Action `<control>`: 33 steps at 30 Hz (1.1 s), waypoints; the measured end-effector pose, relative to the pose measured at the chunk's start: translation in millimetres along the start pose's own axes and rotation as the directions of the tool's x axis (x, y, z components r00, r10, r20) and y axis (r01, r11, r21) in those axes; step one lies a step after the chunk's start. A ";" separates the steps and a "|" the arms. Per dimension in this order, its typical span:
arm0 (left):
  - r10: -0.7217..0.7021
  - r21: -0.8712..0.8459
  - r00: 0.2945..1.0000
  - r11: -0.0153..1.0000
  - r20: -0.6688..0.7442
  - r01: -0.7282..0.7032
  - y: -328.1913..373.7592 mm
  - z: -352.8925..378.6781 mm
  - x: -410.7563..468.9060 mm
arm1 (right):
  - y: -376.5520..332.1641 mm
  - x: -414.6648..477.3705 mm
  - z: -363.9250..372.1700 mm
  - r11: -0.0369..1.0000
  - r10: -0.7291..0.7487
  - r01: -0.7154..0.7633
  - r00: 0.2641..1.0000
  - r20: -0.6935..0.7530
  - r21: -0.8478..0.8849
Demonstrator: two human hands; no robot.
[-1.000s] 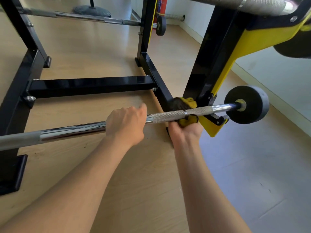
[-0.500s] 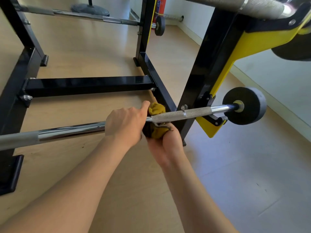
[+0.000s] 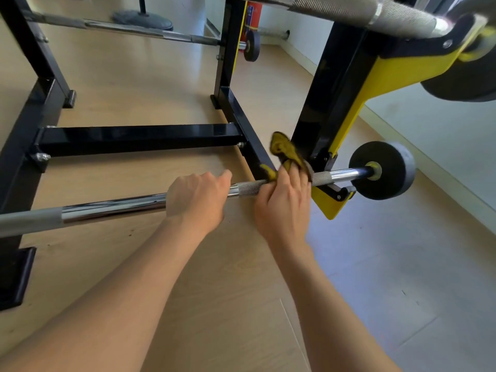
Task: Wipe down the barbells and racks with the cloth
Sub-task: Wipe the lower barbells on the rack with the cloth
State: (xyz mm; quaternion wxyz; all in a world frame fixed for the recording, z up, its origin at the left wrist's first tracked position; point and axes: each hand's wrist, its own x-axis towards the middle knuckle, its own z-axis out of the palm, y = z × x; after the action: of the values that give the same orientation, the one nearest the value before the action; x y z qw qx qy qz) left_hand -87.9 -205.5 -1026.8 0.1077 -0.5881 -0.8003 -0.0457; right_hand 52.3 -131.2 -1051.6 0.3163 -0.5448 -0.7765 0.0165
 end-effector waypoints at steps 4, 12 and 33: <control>0.015 -0.032 1.000 0.999 -0.001 -0.015 -1.6 -0.1 -0.1 | 29.9 23.1 -9.3 0.990 0.085 -0.090 0.995 -0.048 -0.107; -0.009 -0.007 1.000 1.000 0.004 0.009 1.8 -1.9 -0.4 | 4.6 -4.3 -14.4 0.959 -0.255 0.238 0.962 0.100 0.156; 0.133 -0.001 0.990 0.991 -0.045 -0.133 -22.2 1.2 -19.3 | 7.3 23.4 -22.4 0.968 -0.209 0.219 0.974 0.085 -0.126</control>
State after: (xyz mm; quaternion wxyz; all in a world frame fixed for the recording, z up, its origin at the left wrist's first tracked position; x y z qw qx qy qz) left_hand -103.7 -229.9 -1031.1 0.1274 -0.6393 -0.7564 -0.0533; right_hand 64.9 -115.3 -1025.3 0.2510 -0.4771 -0.8407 -0.0510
